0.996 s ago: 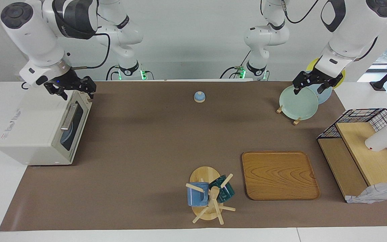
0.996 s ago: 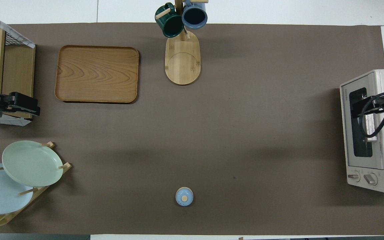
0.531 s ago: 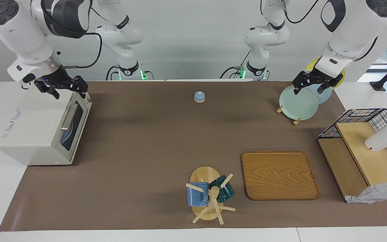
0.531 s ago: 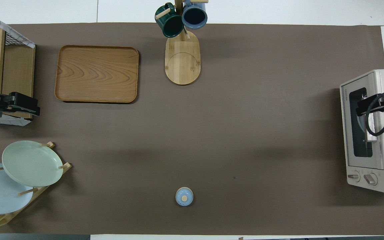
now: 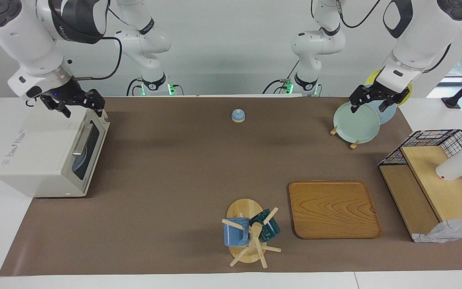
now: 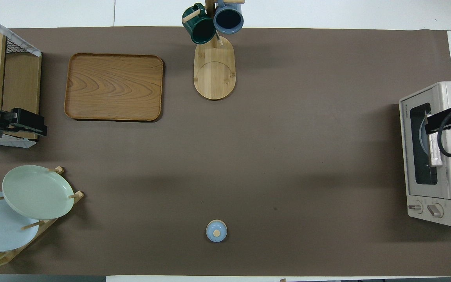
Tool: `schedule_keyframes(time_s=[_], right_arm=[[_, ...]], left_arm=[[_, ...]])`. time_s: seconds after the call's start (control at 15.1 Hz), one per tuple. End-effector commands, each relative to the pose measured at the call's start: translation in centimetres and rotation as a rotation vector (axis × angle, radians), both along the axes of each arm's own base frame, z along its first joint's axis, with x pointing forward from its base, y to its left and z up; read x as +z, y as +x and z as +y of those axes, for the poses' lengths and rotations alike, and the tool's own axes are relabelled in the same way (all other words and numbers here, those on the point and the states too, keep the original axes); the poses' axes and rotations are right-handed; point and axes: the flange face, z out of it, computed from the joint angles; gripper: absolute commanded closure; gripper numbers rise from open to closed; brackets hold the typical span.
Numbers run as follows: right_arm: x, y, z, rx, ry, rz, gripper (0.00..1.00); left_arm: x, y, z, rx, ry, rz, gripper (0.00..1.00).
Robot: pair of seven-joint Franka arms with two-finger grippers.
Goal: Put eggplant into oven
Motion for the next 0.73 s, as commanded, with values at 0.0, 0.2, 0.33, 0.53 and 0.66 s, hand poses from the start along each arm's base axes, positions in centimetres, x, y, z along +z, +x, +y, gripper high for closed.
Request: schedule_keyframes(time_s=[0.0,0.2,0.33,0.53,0.66], right_arm=[[0.65,0.58,0.27,-0.006,0.023,-0.002,0.0],[0.57,0.63,0.36,-0.004,0.023,0.0,0.0],[0.65,0.6,0.53,-0.006,0.031,-0.002,0.0],[0.66,0.77,0.35,-0.009,0.03,-0.013,0.0],[0.66,0.77,0.37,-0.009,0.031,-0.013,0.0]], left_arm=[[0.19,-0.47,0.32,0.002,-0.005,0.003,0.0],[0.34,-0.5,0.32,0.002,-0.005,0.0,0.0],[0.26,-0.46,0.32,0.002,-0.005,0.001,0.0],[0.34,-0.5,0.32,0.003,-0.005,0.0,0.0],[0.26,-0.46,0.32,0.002,-0.005,0.001,0.0]])
